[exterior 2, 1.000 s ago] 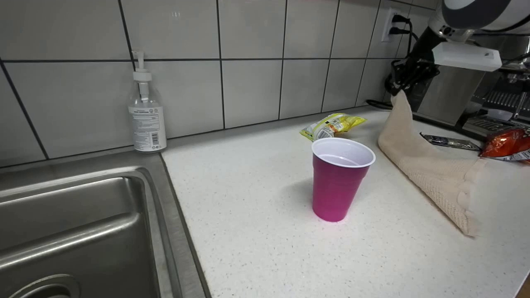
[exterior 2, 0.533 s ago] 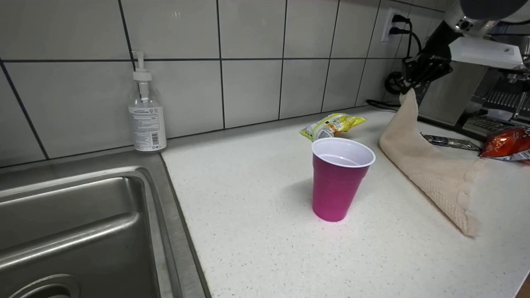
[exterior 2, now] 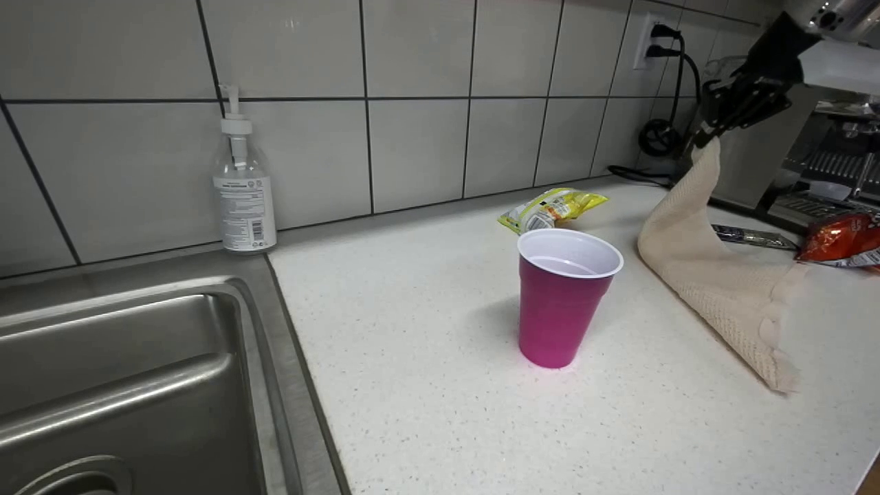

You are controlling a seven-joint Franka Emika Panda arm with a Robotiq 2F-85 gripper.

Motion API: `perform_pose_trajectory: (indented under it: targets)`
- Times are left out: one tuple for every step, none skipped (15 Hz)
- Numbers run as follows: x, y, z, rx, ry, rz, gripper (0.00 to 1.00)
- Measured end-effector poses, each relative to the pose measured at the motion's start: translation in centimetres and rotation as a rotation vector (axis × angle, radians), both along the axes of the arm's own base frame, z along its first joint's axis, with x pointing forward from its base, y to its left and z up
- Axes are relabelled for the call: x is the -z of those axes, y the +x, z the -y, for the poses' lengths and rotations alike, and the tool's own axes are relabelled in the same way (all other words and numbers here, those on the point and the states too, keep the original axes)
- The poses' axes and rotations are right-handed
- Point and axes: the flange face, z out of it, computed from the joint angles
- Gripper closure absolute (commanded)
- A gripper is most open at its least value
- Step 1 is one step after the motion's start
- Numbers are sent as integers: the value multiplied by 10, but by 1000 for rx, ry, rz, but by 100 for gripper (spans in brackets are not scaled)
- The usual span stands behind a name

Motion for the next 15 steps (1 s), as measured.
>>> perform_pose_trajectory:
  targets:
    - [-3, -4, 0, -1, 0, 3, 99]
    - [-5, -8, -1, -4, 1, 6, 99]
    - [-7, -12, -2, -7, 0, 7, 99]
    - [-9, -15, -2, -10, -1, 8, 99]
    - [-11, -19, -3, -12, -2, 9, 99]
    - [-13, -22, -4, -13, -3, 9, 99]
    - [-14, -25, -5, -15, -4, 10, 99]
    - [-15, -29, -6, -19, -5, 10, 99]
    - [-17, -33, -7, -24, -7, 10, 99]
    - [-18, -37, -9, -29, -10, 9, 99]
    - [-19, -40, -10, -35, -11, 9, 99]
    - [-20, -44, -11, -39, -12, 9, 99]
    - [-22, -49, -12, -44, -12, 9, 99]
    - [-23, -53, -13, -51, -12, 8, 99]
    - [-25, -58, -15, -58, -12, 8, 99]
